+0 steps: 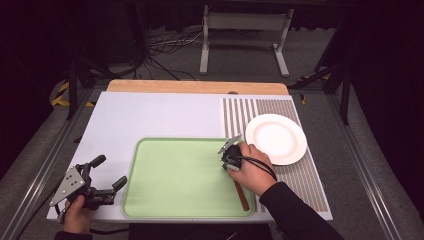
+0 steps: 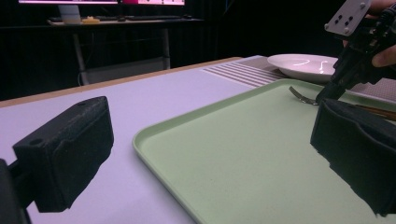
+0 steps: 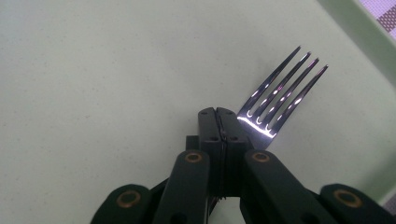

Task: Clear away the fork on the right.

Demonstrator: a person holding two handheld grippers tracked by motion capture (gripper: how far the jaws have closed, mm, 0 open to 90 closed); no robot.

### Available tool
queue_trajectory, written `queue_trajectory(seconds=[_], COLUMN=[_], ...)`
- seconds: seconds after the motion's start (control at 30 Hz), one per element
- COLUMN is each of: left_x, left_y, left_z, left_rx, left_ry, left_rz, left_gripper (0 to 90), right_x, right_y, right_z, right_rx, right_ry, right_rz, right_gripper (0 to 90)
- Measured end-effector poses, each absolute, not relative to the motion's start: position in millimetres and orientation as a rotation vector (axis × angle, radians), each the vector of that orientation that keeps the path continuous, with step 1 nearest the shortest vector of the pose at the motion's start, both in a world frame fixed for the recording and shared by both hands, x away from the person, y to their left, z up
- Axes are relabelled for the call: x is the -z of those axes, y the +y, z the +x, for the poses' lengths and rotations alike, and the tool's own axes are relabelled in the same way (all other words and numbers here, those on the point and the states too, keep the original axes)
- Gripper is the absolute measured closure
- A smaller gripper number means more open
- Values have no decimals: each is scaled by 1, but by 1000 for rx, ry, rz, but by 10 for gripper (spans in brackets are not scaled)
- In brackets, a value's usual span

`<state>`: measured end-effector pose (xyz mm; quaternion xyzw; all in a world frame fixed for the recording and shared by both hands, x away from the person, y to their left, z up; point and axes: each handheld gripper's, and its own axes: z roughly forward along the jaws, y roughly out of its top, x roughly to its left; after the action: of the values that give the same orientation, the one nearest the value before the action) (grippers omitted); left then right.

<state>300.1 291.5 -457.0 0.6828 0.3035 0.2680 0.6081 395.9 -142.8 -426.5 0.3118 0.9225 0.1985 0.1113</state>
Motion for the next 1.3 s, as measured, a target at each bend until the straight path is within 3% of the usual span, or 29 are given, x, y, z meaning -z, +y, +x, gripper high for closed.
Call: queue_trajectory(seconds=[1.3], left_x=[457], left_y=[292], left_z=[301], left_rx=[-615], left_ry=[706], left_rz=[1579], left_gripper=[1], right_x=[425], right_y=[-171], right_z=[403], right_rx=[-555], right_ry=[2619], right_rz=[1078], right_gripper=[899])
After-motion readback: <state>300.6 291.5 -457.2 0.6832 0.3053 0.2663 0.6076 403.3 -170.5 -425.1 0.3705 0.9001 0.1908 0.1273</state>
